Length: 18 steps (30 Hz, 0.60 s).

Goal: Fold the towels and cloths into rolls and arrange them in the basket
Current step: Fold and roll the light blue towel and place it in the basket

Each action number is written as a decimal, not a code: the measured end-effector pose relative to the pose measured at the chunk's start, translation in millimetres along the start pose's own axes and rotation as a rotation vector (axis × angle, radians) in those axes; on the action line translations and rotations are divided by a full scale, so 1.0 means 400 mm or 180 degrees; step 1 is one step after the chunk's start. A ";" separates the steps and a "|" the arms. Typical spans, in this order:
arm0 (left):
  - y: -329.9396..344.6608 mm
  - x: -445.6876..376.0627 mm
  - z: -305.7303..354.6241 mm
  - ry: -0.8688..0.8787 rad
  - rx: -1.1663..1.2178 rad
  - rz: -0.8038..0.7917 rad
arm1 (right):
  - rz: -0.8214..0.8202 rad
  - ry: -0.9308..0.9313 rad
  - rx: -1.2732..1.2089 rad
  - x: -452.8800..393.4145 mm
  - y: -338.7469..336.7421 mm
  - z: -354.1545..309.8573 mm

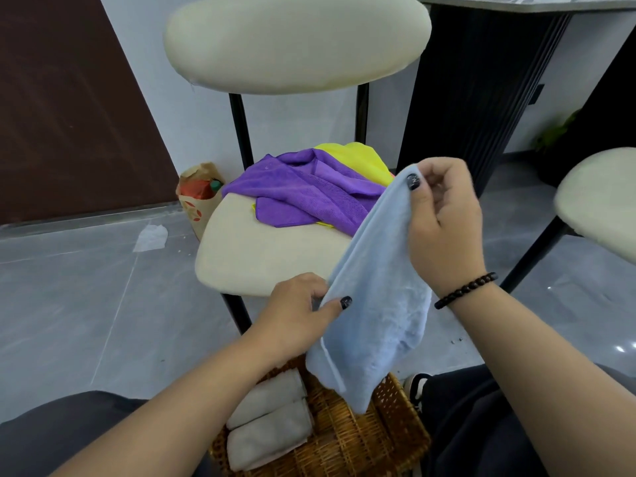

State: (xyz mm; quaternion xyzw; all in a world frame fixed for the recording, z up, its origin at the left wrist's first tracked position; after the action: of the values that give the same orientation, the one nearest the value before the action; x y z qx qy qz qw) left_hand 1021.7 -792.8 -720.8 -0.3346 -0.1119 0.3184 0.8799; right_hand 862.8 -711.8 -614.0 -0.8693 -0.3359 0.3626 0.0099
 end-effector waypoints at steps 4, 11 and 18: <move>0.036 0.001 -0.033 -0.0210 0.0061 -0.0385 | 0.0471 0.0113 -0.0056 -0.030 -0.065 0.018; -0.048 0.000 -0.027 -0.0021 0.0573 -0.0032 | -0.0256 0.0289 0.0153 -0.045 -0.092 0.045; -0.088 0.022 0.010 0.0304 0.0476 -0.0257 | -0.1943 0.0416 0.0309 0.028 0.010 0.048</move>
State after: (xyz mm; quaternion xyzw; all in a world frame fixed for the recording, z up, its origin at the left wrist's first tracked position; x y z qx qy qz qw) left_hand 1044.1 -805.3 -694.8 -0.2781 -0.0592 0.2738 0.9188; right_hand 858.4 -712.7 -636.1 -0.7482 -0.5623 0.3019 0.1812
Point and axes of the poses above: each hand's wrist, its own x-axis away from the middle knuckle, its own y-axis out of the palm, z = x × y, the point moved 5 cm from there along -x, towards the middle knuckle, and after that the axes turned 6 degrees about -z, right-handed, at the moved point
